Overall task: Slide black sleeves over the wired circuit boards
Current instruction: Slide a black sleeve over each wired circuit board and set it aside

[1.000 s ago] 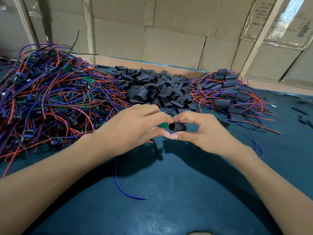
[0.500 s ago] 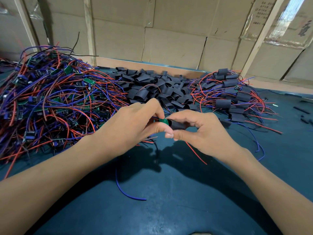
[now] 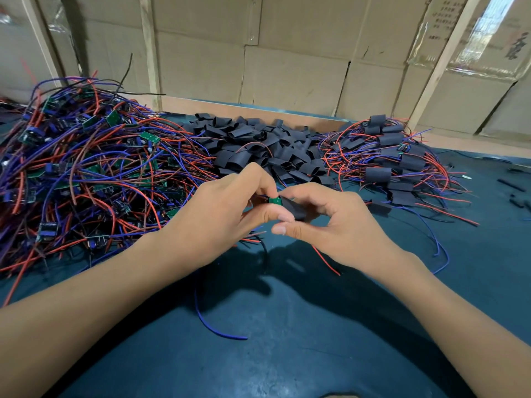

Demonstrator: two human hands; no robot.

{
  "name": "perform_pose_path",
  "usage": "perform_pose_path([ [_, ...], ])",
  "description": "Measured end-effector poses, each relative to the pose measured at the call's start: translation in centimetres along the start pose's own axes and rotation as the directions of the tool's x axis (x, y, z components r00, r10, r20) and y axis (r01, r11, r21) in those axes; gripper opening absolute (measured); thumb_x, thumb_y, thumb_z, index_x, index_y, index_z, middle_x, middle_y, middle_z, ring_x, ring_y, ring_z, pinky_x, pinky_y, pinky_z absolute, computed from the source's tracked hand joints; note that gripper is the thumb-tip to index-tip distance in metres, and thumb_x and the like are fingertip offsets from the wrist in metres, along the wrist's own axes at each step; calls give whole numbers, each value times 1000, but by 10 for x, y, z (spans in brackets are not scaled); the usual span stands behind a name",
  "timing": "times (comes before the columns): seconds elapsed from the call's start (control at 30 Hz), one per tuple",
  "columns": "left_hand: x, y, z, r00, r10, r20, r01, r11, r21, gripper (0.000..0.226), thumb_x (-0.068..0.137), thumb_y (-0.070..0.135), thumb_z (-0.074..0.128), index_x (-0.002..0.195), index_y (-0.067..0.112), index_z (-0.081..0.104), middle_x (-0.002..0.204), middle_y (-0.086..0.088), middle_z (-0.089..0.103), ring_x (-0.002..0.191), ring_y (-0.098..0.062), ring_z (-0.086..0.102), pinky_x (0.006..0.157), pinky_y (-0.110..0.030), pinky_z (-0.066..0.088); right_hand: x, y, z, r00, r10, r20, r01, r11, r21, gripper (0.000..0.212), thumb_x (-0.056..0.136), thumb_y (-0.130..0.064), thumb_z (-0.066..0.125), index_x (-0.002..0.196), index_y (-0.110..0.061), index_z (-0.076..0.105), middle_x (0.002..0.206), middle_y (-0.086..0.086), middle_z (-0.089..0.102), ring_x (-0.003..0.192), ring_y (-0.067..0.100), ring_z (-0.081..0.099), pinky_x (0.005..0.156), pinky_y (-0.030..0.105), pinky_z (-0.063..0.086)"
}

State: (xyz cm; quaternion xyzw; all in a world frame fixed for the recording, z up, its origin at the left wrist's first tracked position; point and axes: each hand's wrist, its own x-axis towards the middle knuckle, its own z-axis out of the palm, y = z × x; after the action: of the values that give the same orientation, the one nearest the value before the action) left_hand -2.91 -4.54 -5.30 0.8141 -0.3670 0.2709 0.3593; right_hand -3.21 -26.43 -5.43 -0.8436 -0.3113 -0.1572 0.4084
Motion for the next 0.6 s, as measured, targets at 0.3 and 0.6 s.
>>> perform_pose_path([
  [0.3, -1, -4, 4, 999, -16, -28, 15, 999, -35, 31, 90, 55, 60, 102, 29, 49, 96, 15, 60, 81, -10, 61, 73, -30, 48, 1, 1, 1, 998, 57, 5, -56, 997, -45, 24, 82, -35, 84, 101, -28, 73, 87, -8, 72, 74, 20, 62, 74, 46, 52],
  [0.6, -1, -1, 3, 998, -34, -55, 30, 998, -63, 31, 91, 59, 56, 102, 30, 49, 94, 13, 62, 83, -13, 63, 74, -29, 48, 1, -5, 3, 993, 117, 12, -118, 977, 178, 32, 79, -34, 80, 105, -17, 73, 81, -4, 73, 68, 17, 70, 78, 42, 57],
])
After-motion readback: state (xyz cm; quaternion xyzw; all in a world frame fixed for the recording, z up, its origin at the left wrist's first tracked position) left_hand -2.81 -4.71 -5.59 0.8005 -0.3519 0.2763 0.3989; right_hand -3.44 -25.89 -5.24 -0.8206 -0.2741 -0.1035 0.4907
